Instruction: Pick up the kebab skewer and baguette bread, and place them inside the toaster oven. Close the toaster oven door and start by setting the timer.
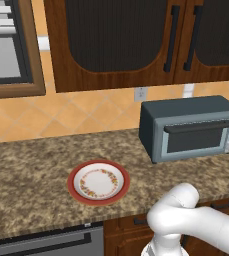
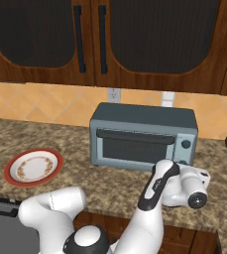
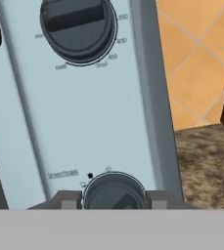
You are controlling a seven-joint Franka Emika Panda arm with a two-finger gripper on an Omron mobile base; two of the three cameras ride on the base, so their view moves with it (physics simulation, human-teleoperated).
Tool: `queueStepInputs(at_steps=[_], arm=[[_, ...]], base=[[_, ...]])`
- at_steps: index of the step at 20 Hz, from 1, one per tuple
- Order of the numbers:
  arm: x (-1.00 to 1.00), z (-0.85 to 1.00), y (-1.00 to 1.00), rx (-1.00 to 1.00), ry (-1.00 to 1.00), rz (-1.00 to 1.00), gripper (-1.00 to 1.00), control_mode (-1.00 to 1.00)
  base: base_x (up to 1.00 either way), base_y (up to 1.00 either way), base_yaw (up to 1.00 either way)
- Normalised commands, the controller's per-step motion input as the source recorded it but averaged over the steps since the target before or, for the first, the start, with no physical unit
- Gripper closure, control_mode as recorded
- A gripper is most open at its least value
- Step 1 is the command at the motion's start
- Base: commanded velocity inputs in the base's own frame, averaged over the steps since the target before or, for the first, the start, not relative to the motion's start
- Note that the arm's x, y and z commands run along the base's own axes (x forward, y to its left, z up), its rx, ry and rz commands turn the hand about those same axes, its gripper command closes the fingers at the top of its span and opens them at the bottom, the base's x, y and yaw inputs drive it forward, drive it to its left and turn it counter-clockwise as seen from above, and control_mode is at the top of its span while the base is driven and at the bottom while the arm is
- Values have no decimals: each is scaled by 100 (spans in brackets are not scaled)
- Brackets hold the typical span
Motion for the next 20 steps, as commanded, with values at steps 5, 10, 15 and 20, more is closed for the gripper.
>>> queueStepInputs(at_steps=[5,10,15,20], arm=[[-3,0,-10,16,0,0,100,-100],[-12,-4,-8,20,0,-1,100,-100],[-14,-6,-14,22,0,0,100,-100],[-20,-6,-18,23,0,0,100,-100]], base=[[0,0,0],[0,0,0],[0,0,0],[0,0,0]])
